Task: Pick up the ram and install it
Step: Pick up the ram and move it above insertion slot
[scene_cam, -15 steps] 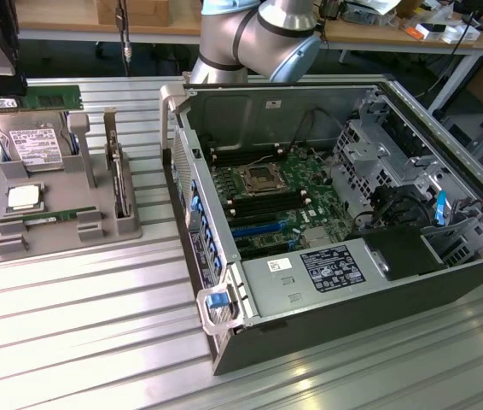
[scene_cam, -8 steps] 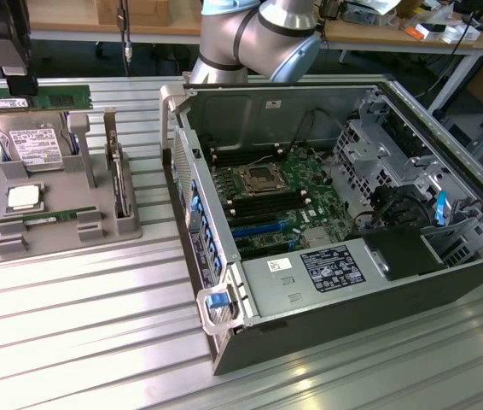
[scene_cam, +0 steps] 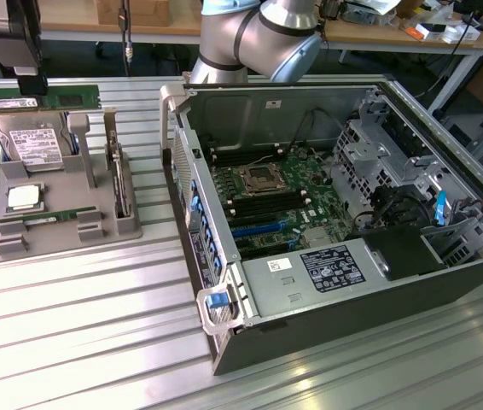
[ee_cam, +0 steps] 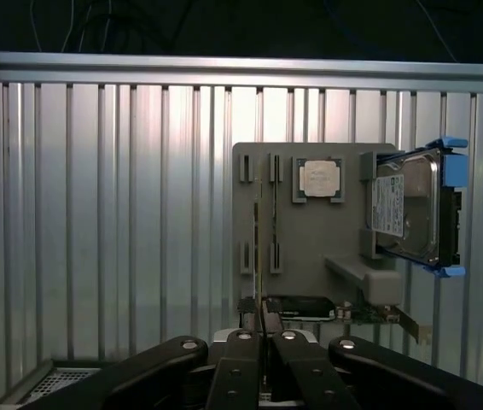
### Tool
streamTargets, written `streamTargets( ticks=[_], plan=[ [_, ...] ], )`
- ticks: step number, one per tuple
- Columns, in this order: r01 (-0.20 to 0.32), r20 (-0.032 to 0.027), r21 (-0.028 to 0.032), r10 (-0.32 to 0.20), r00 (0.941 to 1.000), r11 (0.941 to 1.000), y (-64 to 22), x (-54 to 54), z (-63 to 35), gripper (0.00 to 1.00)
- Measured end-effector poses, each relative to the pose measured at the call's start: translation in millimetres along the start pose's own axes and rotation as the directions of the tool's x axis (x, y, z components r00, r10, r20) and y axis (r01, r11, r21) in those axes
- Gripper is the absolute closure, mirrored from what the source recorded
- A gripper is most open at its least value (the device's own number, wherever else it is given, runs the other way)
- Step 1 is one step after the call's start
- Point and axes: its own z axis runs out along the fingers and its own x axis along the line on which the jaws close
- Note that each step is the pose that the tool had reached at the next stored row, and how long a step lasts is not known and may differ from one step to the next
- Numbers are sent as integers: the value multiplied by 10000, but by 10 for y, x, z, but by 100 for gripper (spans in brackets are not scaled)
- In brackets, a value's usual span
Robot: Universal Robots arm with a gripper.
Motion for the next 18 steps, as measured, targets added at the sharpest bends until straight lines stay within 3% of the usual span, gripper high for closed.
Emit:
streamTargets(
  ticks=[18],
  plan=[
    [0, 0, -1, 0, 10000, 10000, -115, 2, -5, 88]
  ],
)
